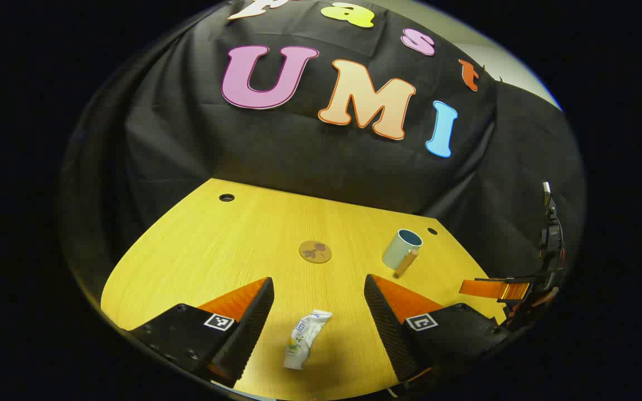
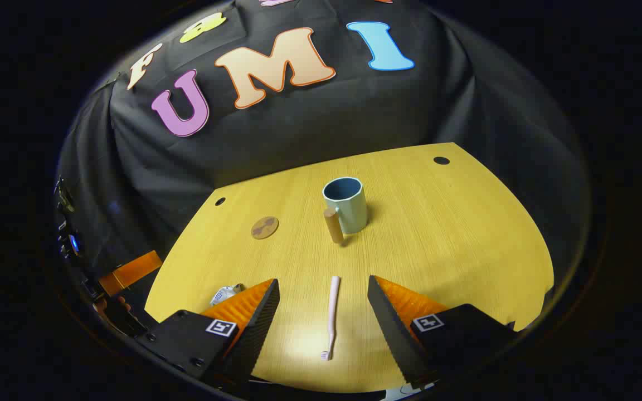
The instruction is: Put the toothbrush and toothpaste on the desktop into the cup, then pick up the cup and place it on the coaster on the desktop.
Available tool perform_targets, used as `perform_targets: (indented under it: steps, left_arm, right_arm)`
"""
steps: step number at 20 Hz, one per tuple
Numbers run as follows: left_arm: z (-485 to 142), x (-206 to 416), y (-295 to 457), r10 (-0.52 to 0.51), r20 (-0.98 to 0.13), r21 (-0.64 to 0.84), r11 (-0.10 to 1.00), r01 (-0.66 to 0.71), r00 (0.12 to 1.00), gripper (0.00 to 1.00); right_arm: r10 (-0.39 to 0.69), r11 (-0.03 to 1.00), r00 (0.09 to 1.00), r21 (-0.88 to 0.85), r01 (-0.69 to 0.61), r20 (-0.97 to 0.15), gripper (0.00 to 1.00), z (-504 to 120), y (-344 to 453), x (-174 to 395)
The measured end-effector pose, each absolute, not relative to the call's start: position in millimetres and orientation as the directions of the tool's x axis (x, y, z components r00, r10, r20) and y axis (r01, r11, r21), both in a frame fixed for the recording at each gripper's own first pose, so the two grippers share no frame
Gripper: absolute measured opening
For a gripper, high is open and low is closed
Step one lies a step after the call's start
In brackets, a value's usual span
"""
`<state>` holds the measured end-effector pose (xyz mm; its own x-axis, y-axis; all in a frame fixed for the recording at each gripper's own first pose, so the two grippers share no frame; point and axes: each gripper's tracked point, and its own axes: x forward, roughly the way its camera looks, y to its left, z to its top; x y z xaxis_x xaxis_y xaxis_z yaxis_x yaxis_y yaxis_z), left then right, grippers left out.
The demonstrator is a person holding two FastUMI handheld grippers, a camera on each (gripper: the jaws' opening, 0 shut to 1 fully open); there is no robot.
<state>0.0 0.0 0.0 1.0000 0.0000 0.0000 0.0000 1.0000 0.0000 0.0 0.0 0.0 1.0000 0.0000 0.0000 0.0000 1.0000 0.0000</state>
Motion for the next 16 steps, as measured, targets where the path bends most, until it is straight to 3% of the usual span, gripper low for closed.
perform_targets:
  steps: [2, 3, 5, 6, 7, 11, 12, 13, 16]
  left_arm:
    - [-3, 3, -1, -0.004, -0.013, 0.003, 1.0, 0.004, 1.0, 0.95]
    - [-5, 4, -1, -0.004, -0.02, 0.004, 1.0, 0.004, 1.0, 0.95]
    - [-10, 7, -1, -0.004, -0.038, 0.006, 1.0, 0.004, 0.999, 0.95]
    - [-13, 8, -2, -0.008, -0.045, 0.005, 1.0, 0.008, 0.999, 0.95]
    - [-15, 8, -3, -0.012, -0.053, 0.005, 1.0, 0.012, 0.999, 0.95]
    - [-22, 12, -1, -0.007, -0.077, 0.013, 1.0, 0.008, 0.997, 0.95]
    - [-25, 12, -1, -0.007, -0.087, 0.012, 1.0, 0.008, 0.996, 0.95]
    - [-28, 12, -1, -0.008, -0.098, 0.01, 1.0, 0.009, 0.995, 0.95]
    - [-37, 12, 1, -0.008, -0.122, 0.001, 1.0, 0.008, 0.993, 0.95]
  right_arm:
    - [-0.004, 1.0, 1.0, -0.002, 0.004, -0.014, 0.98, -3, -1, 3]
    - [-0.01, 1.0, 1.0, -0.002, 0.01, -0.024, 0.94, -4, -3, 5]
    - [-0.018, 1.0, 0.999, -0.001, 0.018, -0.047, 0.98, -9, -5, 9]
    - [-0.018, 1.0, 0.998, -0.002, 0.018, -0.058, 0.94, -11, -4, 10]
    - [-0.02, 1.0, 0.997, -0.003, 0.02, -0.068, 0.98, -14, -5, 11]
    - [-0.022, 1.0, 0.994, -0.011, 0.021, -0.104, 0.98, -22, -5, 16]
    - [-0.021, 1.0, 0.993, -0.014, 0.019, -0.112, 0.94, -24, -4, 17]
    - [-0.019, 1.0, 0.993, -0.017, 0.017, -0.121, 0.98, -26, -4, 19]
    - [-0.017, 0.999, 0.986, -0.034, 0.011, -0.164, 0.98, -34, -2, 24]
